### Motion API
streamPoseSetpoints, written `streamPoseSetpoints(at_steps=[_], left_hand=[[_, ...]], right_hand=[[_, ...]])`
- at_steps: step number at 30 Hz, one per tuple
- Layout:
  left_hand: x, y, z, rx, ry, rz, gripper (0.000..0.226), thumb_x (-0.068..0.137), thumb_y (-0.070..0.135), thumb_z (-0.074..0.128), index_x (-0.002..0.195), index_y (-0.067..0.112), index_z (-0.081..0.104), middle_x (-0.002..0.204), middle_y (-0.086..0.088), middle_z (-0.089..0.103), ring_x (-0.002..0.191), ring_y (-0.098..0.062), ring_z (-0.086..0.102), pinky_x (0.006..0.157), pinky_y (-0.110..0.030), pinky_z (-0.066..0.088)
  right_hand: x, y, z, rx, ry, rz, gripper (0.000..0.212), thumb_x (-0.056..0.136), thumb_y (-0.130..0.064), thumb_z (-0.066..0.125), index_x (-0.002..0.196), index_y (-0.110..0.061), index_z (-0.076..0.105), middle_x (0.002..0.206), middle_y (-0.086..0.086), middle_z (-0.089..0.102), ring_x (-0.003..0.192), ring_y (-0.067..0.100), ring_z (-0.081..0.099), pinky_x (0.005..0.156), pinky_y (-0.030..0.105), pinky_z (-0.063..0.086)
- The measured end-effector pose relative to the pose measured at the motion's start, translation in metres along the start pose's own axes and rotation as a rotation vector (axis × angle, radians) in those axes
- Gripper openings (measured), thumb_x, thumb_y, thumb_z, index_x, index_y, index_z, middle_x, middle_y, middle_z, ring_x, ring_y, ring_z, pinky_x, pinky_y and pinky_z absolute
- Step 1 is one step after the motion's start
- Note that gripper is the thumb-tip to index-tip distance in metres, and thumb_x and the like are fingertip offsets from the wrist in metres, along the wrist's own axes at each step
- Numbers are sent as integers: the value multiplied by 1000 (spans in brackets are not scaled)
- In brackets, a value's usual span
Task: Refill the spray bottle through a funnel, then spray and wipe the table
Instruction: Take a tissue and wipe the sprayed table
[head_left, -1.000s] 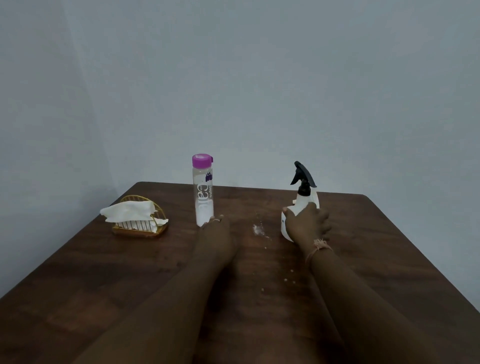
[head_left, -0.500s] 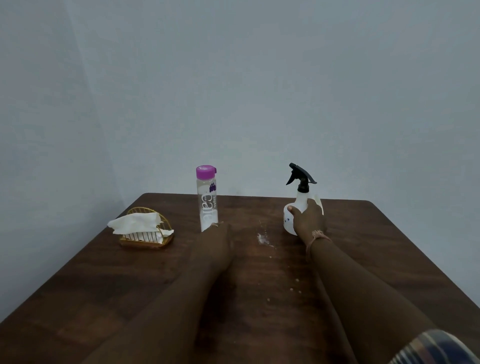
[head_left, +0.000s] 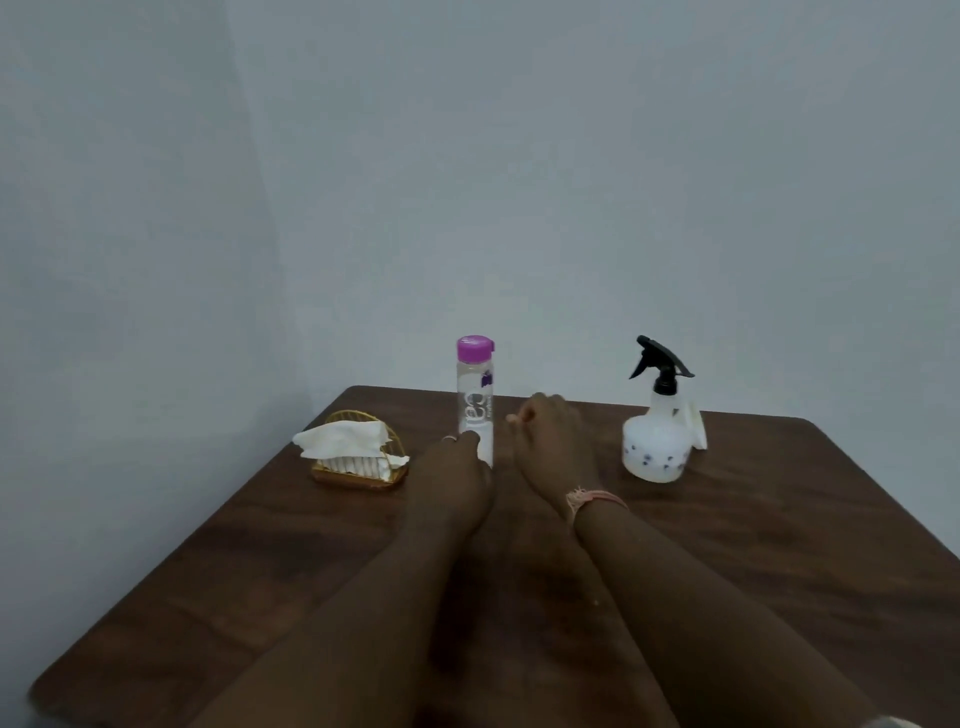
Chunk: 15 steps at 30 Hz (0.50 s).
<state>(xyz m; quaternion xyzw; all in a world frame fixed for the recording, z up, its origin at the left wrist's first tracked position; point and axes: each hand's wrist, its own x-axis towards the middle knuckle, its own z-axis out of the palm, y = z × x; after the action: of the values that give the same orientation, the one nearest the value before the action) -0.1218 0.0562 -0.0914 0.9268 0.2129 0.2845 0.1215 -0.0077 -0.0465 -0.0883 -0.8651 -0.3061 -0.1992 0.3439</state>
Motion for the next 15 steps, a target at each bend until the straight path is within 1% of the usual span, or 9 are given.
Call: streamPoseSetpoints(at_steps=[2,4,6,8,10,12,13,15], left_hand=[[1,-13,-12,52,70,-35,22,95,28,51,108,20,67,98,-3,70,85,-21,68,72,-36,56],[0,-27,-23,96,96,-85,17,97,21,53,103,16,68,99,-6,72,87,-23,69,73,-34,54],[0,-46,-35,132,99,-170,17,97,17,53,104,14,68,102,-7,72,92,-24,70,75,-34,53],[3,-72,-44,72,101,-252,17,95,22,55,107,17,66,104,-4,71,96,-23,68,81,-34,54],[3,-100,-50,-18,79,-316,21,95,21,56,113,15,64,111,-5,69,103,-24,66,90,-36,52],[0,-119,-53,-54,41,-325,27,100,16,49,124,11,62,126,-8,65,117,-26,61,101,-37,45],[-4,-127,-56,-67,43,-339,30,102,14,47,128,10,61,131,-9,62,122,-27,58,104,-37,41],[-11,-140,-62,-20,90,-352,31,101,15,46,130,15,60,130,-7,62,122,-25,58,101,-34,43]], right_hand=[[2,-40,8,134,-101,-122,15,97,-30,57,85,-21,57,90,-1,63,86,18,58,74,38,50],[5,-73,15,194,-178,-164,13,99,-25,56,87,-20,60,90,-3,67,84,15,60,71,33,48],[7,-98,25,234,-233,-176,14,98,-19,56,92,-15,67,93,1,72,87,16,63,76,32,50],[10,-115,40,262,-291,-195,17,94,-13,57,97,-12,73,102,4,72,96,19,65,84,33,51],[11,-129,54,216,-372,-244,22,94,-12,60,111,-14,74,123,7,65,112,21,62,96,35,49],[12,-139,67,115,-452,-287,29,96,-12,61,123,-13,71,141,9,54,127,24,55,105,34,44],[13,-143,74,69,-467,-296,30,97,-11,61,126,-10,70,144,10,53,130,25,53,106,33,42],[13,-151,84,27,-435,-248,29,97,-8,58,124,-5,69,137,13,61,127,26,56,104,32,44]])
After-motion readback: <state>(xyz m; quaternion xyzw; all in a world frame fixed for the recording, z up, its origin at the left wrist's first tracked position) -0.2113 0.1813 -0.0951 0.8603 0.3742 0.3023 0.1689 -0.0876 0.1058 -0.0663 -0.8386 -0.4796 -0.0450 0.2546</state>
